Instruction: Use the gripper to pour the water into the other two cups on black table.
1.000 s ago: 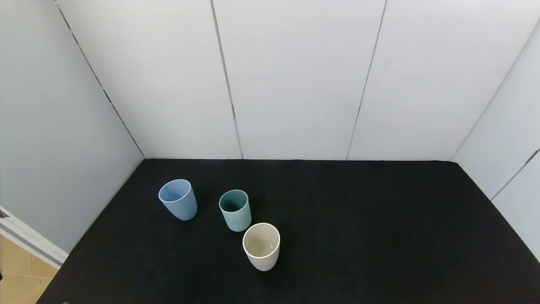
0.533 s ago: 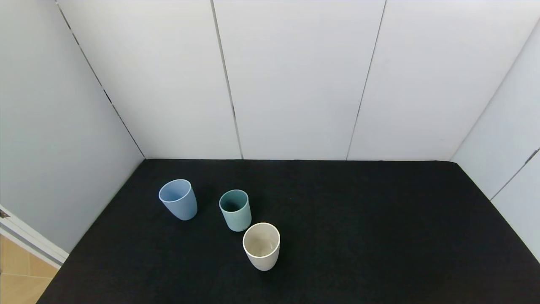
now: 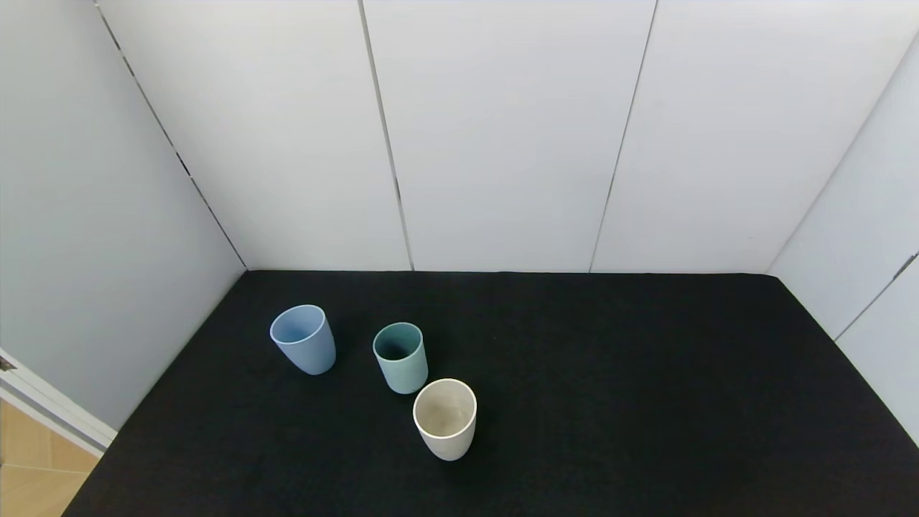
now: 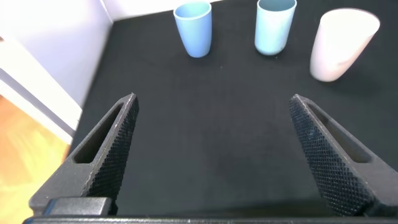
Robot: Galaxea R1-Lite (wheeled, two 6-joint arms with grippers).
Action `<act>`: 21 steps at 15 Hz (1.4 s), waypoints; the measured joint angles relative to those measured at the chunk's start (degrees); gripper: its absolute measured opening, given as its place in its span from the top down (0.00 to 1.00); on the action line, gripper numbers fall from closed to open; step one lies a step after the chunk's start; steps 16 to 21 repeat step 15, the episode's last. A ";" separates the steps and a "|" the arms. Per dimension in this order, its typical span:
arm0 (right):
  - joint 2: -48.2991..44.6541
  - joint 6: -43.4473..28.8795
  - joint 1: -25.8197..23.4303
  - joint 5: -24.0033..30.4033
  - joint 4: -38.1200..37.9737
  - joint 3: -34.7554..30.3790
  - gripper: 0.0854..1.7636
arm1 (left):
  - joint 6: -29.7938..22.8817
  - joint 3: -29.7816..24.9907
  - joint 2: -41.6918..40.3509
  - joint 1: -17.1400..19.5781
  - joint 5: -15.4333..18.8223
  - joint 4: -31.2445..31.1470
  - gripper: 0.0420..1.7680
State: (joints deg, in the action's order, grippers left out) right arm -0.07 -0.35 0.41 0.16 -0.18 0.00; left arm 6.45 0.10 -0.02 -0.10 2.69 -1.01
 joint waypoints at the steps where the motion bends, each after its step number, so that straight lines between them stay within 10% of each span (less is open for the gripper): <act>1: 0.00 -0.02 0.00 0.00 0.00 0.00 0.03 | -1.50 -0.02 -0.02 0.00 -0.35 0.02 0.03; 21: 0.00 0.09 0.00 0.06 -0.06 0.00 0.03 | -4.34 -0.10 -0.05 0.00 -1.05 -0.04 0.03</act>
